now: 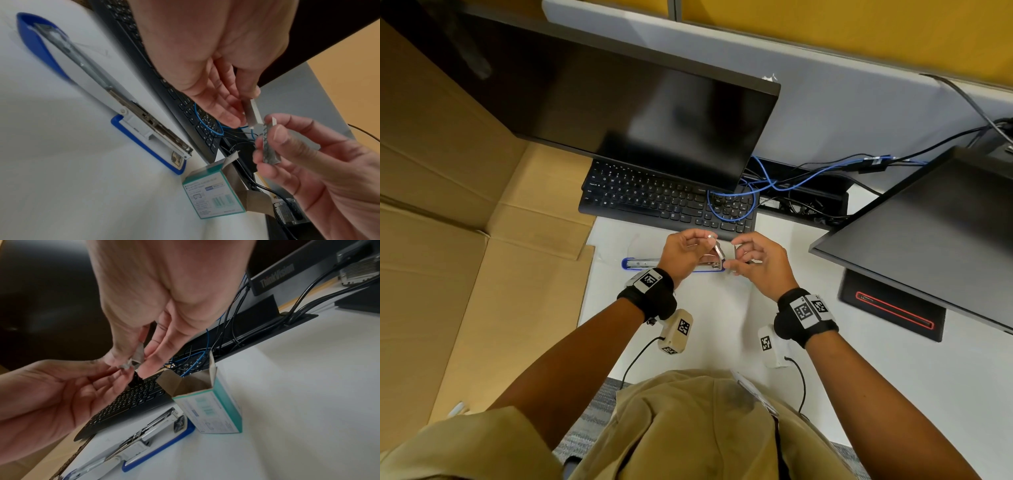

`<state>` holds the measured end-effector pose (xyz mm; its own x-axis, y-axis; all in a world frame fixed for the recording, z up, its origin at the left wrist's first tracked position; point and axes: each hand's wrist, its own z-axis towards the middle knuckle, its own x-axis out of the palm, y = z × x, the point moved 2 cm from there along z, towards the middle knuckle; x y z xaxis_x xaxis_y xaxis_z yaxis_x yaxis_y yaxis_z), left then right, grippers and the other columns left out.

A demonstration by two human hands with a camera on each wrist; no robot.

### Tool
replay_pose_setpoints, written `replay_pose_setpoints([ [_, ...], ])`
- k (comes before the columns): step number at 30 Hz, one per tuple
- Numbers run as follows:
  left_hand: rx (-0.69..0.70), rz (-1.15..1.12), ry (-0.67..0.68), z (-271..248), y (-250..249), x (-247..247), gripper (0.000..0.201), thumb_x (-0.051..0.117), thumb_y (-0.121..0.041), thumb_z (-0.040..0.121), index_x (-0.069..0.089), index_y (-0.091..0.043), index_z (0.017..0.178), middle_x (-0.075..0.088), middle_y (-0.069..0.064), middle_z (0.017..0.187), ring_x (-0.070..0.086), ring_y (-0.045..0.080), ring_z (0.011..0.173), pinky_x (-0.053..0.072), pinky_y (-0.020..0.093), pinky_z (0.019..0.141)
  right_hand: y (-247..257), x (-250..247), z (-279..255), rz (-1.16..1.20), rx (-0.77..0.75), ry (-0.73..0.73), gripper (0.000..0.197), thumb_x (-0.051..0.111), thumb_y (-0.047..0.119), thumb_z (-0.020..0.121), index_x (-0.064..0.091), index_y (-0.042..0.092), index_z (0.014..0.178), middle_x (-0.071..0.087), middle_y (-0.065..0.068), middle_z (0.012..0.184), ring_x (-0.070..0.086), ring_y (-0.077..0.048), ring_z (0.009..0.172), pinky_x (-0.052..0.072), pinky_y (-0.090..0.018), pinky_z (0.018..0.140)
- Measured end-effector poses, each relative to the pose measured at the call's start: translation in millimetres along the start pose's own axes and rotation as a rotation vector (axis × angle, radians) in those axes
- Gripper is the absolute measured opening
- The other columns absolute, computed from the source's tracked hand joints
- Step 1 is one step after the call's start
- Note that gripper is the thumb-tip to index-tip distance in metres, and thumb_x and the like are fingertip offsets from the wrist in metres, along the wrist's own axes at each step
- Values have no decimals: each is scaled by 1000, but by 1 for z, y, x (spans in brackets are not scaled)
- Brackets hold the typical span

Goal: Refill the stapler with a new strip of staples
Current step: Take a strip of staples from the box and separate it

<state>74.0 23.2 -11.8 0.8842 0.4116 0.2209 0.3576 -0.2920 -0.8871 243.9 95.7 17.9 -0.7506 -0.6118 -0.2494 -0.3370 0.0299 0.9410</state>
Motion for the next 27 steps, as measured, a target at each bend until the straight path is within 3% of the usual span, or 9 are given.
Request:
replay_pose_setpoints([
  [5,97,176,-24,3,-6,8,21,73,-7,82,68,0,101,71,17,90,69,26,83,61,40,80,-9,-15,1,-72,5,-92,41,87,13,69,67,19,105,63,-2,80,63,-11,67,59,-28,65],
  [8,203,350,1,3,-6,20,19,77,-10,78,72,-9,97,74,15,94,71,25,86,60,32,80,-14,-22,2,-98,22,-163,38,85,10,71,66,20,102,62,2,78,62,-14,69,56,-28,62],
  [10,266,479,38,2,-5,29,21,78,-13,78,74,-11,98,76,10,96,71,18,87,57,25,84,-17,-28,2,-116,17,-216,35,82,7,73,65,18,101,60,1,78,60,-15,70,52,-28,61],
  [13,372,693,99,0,-5,44,21,77,-19,79,75,-14,100,75,2,97,66,6,85,47,5,77,-19,-34,0,-128,35,-256,30,82,9,74,66,16,98,62,1,80,61,-13,72,56,-31,62],
  [18,401,825,117,1,-5,55,21,75,-23,81,75,-14,99,76,2,97,66,12,92,47,21,87,-25,-33,-2,-224,-19,-232,26,85,16,71,64,18,86,67,0,79,66,-16,79,52,-16,59],
  [22,396,814,79,1,-9,43,18,75,-22,81,75,-14,97,76,1,96,68,10,90,51,23,88,-32,-28,-5,-292,17,-197,29,88,24,66,63,20,79,67,3,75,63,-8,76,50,-20,57],
  [27,320,754,-14,0,-5,19,20,76,-24,80,75,-14,98,76,1,95,69,11,89,52,22,85,-37,-17,-1,-383,36,-93,28,88,18,66,62,19,77,68,0,71,65,-13,71,50,-24,61],
])
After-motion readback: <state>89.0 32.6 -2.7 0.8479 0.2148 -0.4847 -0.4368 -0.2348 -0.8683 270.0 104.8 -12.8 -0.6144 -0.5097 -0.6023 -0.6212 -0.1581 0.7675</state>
